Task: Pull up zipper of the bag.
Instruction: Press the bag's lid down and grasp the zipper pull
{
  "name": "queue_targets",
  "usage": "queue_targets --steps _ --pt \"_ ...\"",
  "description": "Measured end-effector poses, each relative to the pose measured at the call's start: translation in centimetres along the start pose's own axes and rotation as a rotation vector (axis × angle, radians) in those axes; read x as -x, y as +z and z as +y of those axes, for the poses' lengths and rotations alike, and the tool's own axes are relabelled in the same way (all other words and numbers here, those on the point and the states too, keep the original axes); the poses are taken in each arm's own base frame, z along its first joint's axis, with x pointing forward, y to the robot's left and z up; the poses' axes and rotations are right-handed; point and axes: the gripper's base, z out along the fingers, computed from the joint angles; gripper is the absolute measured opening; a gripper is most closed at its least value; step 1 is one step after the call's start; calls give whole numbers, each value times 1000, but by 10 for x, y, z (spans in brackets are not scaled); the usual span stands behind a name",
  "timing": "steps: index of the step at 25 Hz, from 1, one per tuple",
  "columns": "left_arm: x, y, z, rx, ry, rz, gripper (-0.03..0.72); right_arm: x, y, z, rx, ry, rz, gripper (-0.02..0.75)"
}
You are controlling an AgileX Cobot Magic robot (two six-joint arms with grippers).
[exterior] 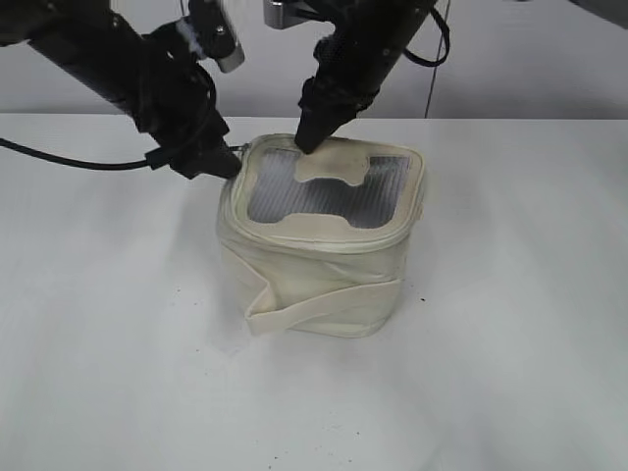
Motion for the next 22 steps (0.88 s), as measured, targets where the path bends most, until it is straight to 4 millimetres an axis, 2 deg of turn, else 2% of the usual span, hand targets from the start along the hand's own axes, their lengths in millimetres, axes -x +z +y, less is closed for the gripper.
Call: queue_targets --steps 3,5,8,10,17,22 --pt "3 7 -4 -7 34 4 446 -1 1 1 10 0 4 118" --pt "5 8 -6 -5 55 6 351 -1 1 1 13 1 7 40" --pt "6 9 -8 -3 84 17 130 -1 2 1 14 0 8 37" --pt "5 9 -6 18 92 21 40 -1 2 1 14 0 7 37" --pt "2 5 -5 36 32 65 29 -1 2 1 17 0 6 37" --pt "-2 1 -11 -35 -31 121 -3 -1 2 1 17 10 6 37"
